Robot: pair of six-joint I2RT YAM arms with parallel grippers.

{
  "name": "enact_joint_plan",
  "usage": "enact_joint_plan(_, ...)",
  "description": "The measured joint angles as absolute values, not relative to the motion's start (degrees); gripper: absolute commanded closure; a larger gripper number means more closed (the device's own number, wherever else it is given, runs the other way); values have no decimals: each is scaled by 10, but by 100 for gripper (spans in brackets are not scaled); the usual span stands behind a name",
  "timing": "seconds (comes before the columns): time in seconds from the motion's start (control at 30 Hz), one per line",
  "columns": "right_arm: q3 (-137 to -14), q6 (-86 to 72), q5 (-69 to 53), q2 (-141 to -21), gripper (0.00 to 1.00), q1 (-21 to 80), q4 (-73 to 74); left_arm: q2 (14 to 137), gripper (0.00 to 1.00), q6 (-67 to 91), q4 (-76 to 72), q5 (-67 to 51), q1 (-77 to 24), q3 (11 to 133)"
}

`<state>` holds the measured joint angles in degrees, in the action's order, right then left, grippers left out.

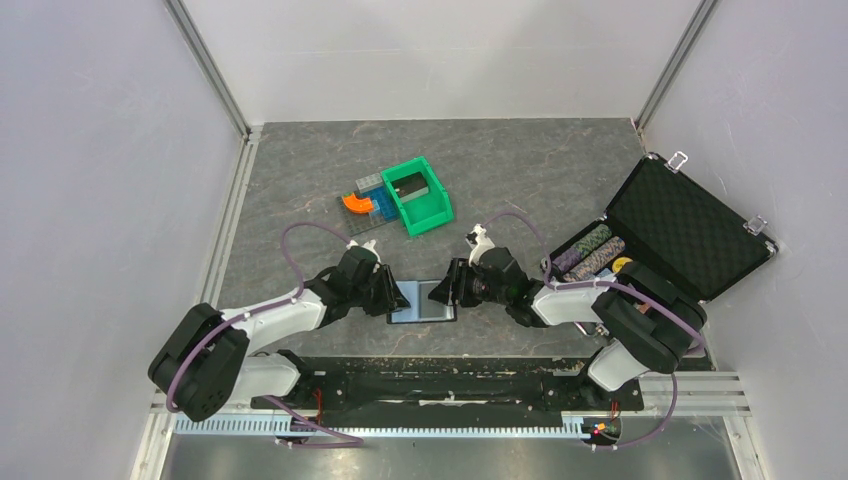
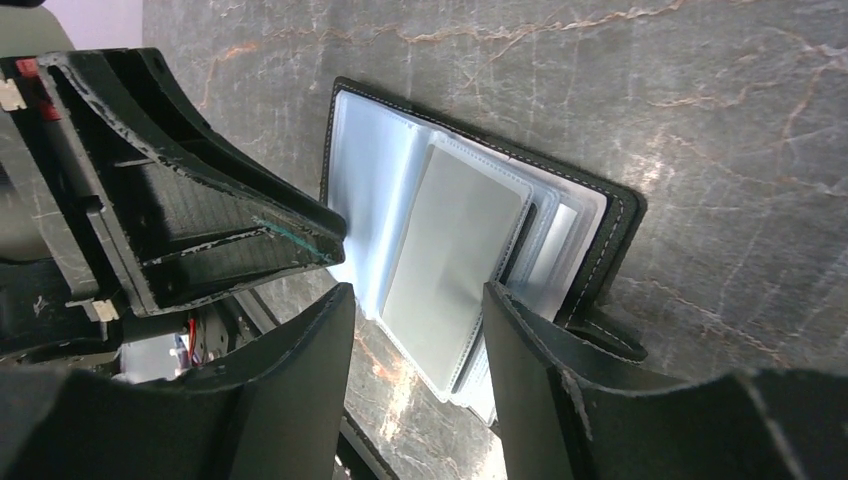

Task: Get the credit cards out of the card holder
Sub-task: Remove the credit card from the card holder.

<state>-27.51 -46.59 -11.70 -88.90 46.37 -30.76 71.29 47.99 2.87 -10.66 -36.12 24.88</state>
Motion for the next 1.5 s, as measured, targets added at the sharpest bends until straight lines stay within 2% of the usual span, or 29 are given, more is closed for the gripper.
enact_joint_plan(0.47,-266,-472,-161,-867,50,467,-351,708,64,480,34,-106,-361,249)
enact_joint_plan(0.87,-269,-477,-180,-873,50,474,-364,685,60,480,59,-104,-361,249)
enact_joint_plan(1.17,-290,-480,-182,-885,49,478,-363,595,50,480,153,-39,-357,261)
enact_joint_plan(1.5,-326,-480,-182,-917,49,483,-360,568,50,479,258,25,-280,297)
